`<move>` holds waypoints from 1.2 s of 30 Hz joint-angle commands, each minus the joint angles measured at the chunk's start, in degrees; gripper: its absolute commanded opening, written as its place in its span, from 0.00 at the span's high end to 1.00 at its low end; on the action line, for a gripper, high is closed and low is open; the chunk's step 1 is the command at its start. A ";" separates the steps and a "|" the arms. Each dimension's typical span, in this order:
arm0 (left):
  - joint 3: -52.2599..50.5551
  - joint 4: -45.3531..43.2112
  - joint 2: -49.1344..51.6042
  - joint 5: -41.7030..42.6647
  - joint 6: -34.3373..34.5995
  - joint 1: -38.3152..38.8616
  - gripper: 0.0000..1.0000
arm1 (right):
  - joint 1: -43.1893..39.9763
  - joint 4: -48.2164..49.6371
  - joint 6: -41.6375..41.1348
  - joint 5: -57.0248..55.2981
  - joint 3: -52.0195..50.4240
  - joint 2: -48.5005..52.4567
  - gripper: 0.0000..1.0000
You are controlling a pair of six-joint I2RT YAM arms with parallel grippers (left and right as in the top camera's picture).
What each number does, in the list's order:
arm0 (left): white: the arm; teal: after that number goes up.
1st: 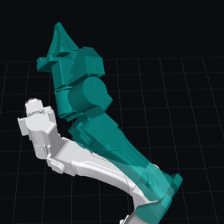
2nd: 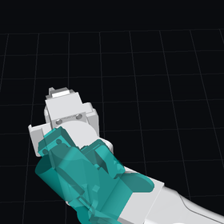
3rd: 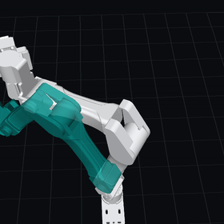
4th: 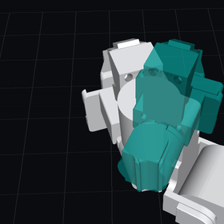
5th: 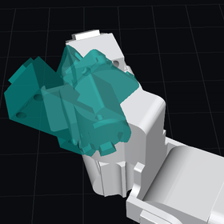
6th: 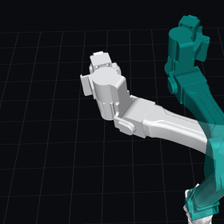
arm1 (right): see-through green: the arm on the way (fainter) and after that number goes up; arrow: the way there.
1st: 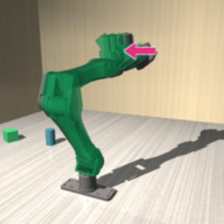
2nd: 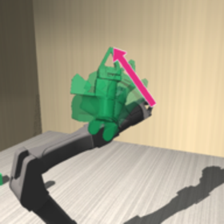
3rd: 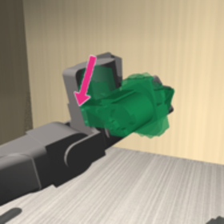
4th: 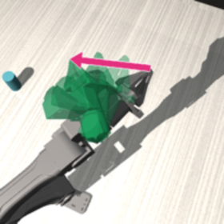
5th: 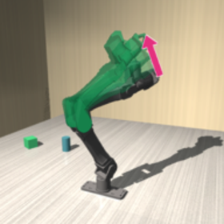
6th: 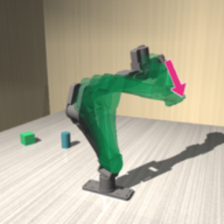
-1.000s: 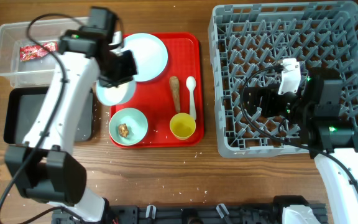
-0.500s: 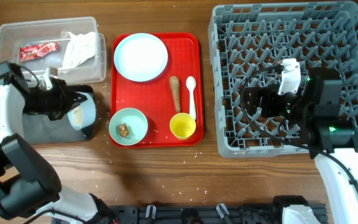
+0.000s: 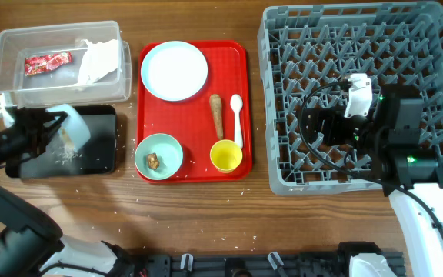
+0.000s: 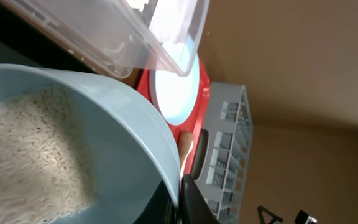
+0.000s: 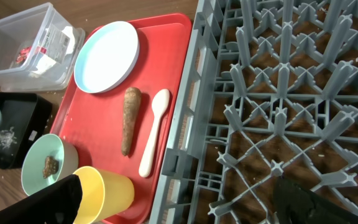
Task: Sort waste into correct bins and load items into the dishwasher rack
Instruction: 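Tip the rice bowl over the black tray with the left gripper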
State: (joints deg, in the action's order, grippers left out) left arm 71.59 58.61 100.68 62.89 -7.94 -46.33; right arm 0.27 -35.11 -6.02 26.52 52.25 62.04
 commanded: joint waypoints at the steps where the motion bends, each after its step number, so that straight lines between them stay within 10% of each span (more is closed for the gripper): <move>1: -0.13 -0.74 0.13 8.76 -3.69 -1.60 0.96 | -0.02 0.11 -0.61 -0.55 0.90 0.39 0.00; 11: -0.13 3.89 3.80 27.47 -2.71 -1.60 0.96 | -0.02 0.07 -1.88 -0.55 0.90 0.39 0.00; 36: -0.13 12.13 3.69 18.58 -5.18 -5.44 0.96 | -0.02 -0.11 -1.86 -0.55 0.90 0.39 0.00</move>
State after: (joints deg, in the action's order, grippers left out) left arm 71.48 73.47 104.27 81.08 -14.50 -51.44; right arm 0.27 -35.42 -7.51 26.52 52.25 62.04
